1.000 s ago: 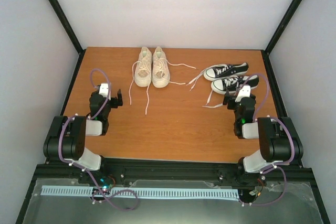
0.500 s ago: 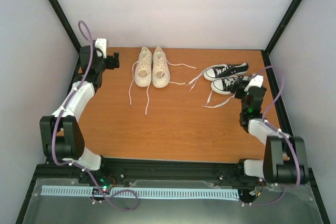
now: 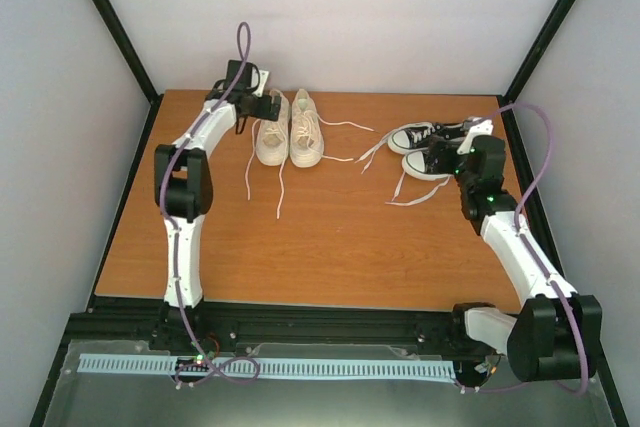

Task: Tie the shoes

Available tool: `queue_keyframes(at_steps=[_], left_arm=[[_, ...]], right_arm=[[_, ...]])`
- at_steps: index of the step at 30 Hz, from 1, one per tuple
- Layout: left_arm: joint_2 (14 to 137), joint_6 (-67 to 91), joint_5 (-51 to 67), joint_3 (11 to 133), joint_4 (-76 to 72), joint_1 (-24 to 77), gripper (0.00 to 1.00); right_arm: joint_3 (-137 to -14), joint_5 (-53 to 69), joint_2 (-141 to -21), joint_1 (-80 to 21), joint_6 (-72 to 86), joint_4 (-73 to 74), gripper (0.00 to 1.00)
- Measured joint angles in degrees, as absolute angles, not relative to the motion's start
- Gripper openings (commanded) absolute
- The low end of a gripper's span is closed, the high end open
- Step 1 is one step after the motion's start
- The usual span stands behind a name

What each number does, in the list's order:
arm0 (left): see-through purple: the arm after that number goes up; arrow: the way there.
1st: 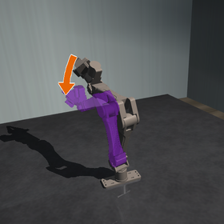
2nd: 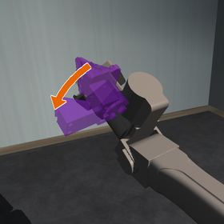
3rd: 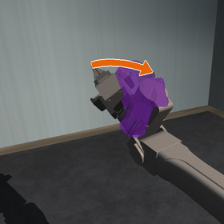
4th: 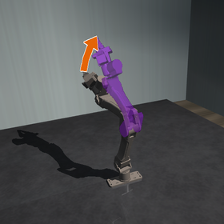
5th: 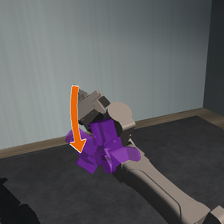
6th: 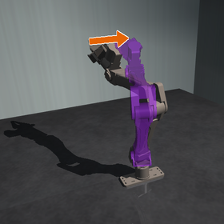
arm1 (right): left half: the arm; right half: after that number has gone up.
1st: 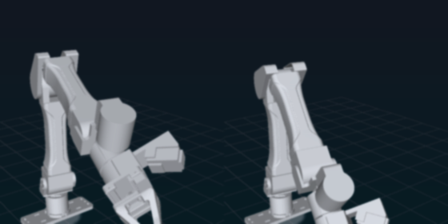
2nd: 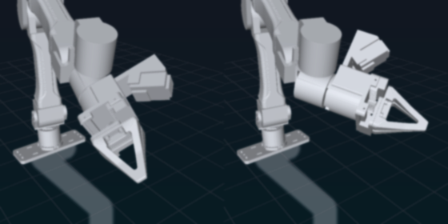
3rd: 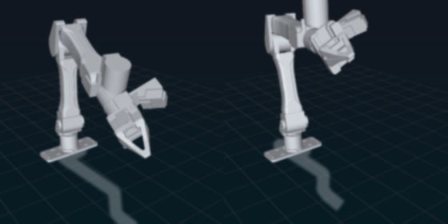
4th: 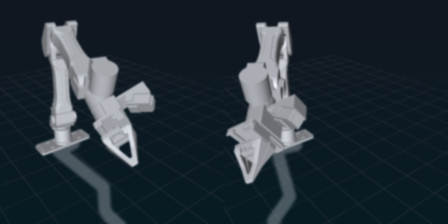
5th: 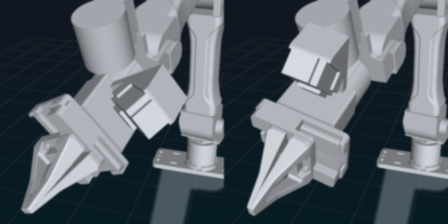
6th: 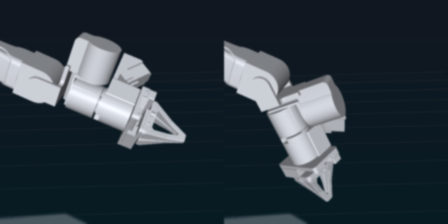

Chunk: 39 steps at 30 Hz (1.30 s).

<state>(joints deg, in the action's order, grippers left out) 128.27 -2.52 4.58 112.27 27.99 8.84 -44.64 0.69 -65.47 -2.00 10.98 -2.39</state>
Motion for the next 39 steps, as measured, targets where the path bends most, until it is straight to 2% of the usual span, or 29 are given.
queue_keyframes(at_steps=[2,7,10,12,14,15,17,18,23,26,32,39], left_arm=[[133.6,-2.4,4.8,119.1,30.7,9.5,0.97],[139.3,-2.3,5.5,125.2,34.5,9.8,0.96],[140.2,-1.9,5.6,125.2,34.8,9.9,0.91],[140.9,-1.2,5.5,125.3,34.8,10.0,0.84],[141.6,0.0,4.8,125.3,34.8,10.2,0.69],[141.9,0.6,4.4,125.3,34.8,10.3,0.53],[142.5,1.3,4.5,125.3,34.7,10.3,0.11],[142.7,1.6,4.1,125.3,34.6,10.4,0.03],[141.9,4.0,3.3,124.4,33.3,9.8,0.01],[137.2,6.9,3.0,117.2,31.9,9.6,0.01],[118.1,12.3,5.3,95.6,31.6,9.4,0.01],[96.8,17.7,10.9,79.1,32.2,9.5,0.01]], right_arm=[[-44.6,1.2,-65.8,-4.3,11.7,0.3,0.87],[-45.4,1.1,-67.3,-9.7,12.2,5.1,0.86],[-46.2,0.5,-67.9,-12.7,12.2,7.3,0.87],[-46.7,0.1,-67.9,-14.0,12.1,8.4,0.87],[-47.1,-0.1,-67.9,-15.2,12.2,9.3,0.88],[-47.2,-0.3,-67.7,-15.6,12.2,9.7,0.90],[-47.2,-0.3,-67.1,-16.2,12.1,10.6,0.91],[-47.2,-0.3,-66.8,-16.3,12.1,11.0,0.91],[-47.2,0.0,-65.1,-16.5,11.9,11.6,0.91],[-47.2,1.0,-64.9,-16.5,11.8,11.8,0.91],[-47.2,4.3,-64.8,-17.0,11.4,11.8,0.91],[-47.6,10.9,-64.9,-20.0,9.2,12.6,0.91]])
